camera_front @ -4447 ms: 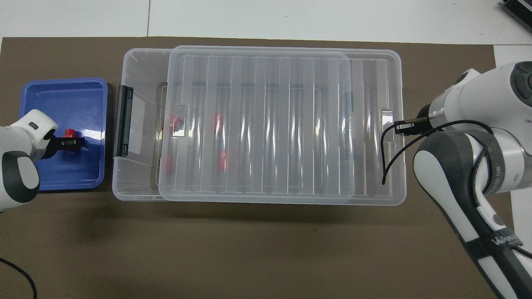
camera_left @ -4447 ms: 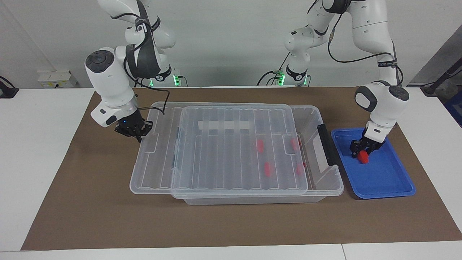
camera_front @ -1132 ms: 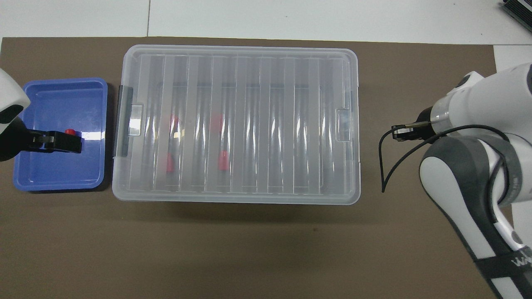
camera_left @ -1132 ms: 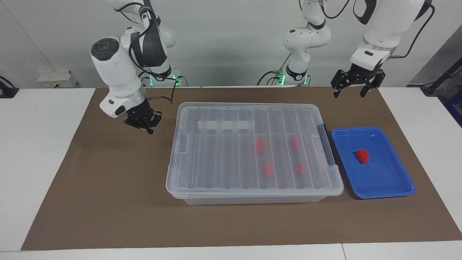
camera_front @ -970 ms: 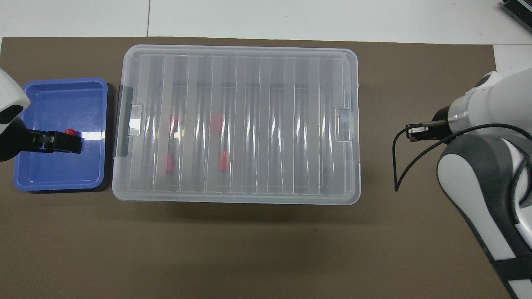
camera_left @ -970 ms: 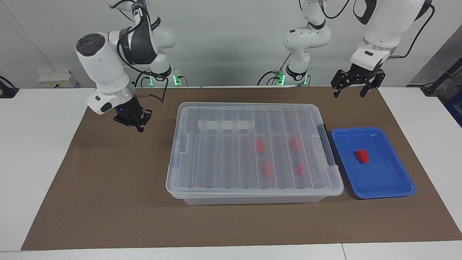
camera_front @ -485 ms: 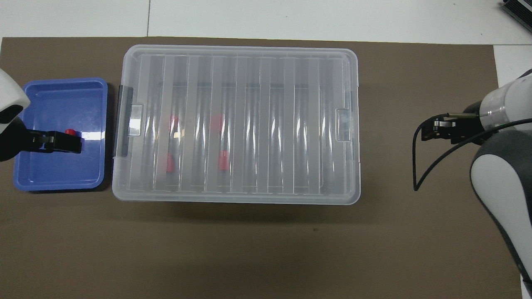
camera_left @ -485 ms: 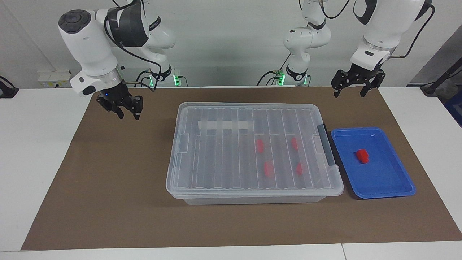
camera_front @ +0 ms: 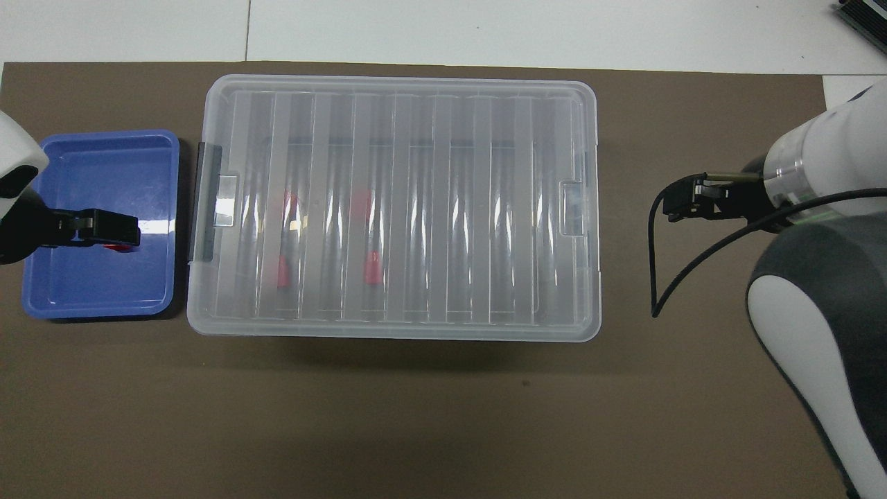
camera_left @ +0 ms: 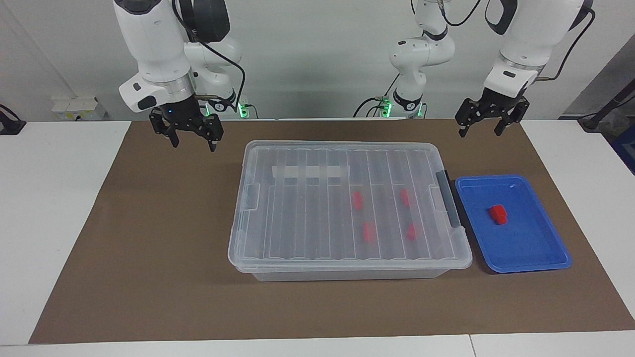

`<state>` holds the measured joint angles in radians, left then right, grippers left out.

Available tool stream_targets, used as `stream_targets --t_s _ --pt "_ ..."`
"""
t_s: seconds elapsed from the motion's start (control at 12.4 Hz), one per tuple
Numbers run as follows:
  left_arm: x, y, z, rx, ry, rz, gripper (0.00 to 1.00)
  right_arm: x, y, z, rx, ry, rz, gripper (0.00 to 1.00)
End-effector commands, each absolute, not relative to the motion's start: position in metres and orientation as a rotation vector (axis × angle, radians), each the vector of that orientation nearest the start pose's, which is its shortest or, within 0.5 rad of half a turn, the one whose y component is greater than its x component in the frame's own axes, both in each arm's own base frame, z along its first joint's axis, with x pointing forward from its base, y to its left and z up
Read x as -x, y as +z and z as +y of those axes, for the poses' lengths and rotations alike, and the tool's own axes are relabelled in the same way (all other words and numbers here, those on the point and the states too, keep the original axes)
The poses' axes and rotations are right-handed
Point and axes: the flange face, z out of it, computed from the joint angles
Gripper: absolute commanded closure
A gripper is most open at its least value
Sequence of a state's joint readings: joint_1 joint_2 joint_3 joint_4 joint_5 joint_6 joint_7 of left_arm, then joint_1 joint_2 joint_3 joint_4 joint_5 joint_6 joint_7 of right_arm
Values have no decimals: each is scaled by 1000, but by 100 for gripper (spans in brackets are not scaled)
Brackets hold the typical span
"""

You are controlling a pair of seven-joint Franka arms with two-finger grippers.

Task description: Place red block in blue tray from box

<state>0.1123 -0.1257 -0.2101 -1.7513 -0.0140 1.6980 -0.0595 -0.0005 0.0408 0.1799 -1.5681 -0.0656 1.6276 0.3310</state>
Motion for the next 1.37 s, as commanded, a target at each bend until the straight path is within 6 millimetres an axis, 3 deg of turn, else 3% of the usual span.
stream_targets --t_s 0.0,0.32,0.49,0.73,1.29 --pt "-519 616 -58 3145 -123 28 0 -572 613 84 3193 -44 280 1" --pt "-518 618 -63 3146 -123 38 0 -570 616 62 3187 -48 297 0" --pt "-518 617 -57 3145 -121 18 0 -565 620 46 3195 -41 259 0" --pt "-518 618 -54 3146 -113 9 0 -553 629 35 3191 6 277 0" --pt "-518 618 -53 3146 -113 6 0 -536 621 25 3150 107 311 0"
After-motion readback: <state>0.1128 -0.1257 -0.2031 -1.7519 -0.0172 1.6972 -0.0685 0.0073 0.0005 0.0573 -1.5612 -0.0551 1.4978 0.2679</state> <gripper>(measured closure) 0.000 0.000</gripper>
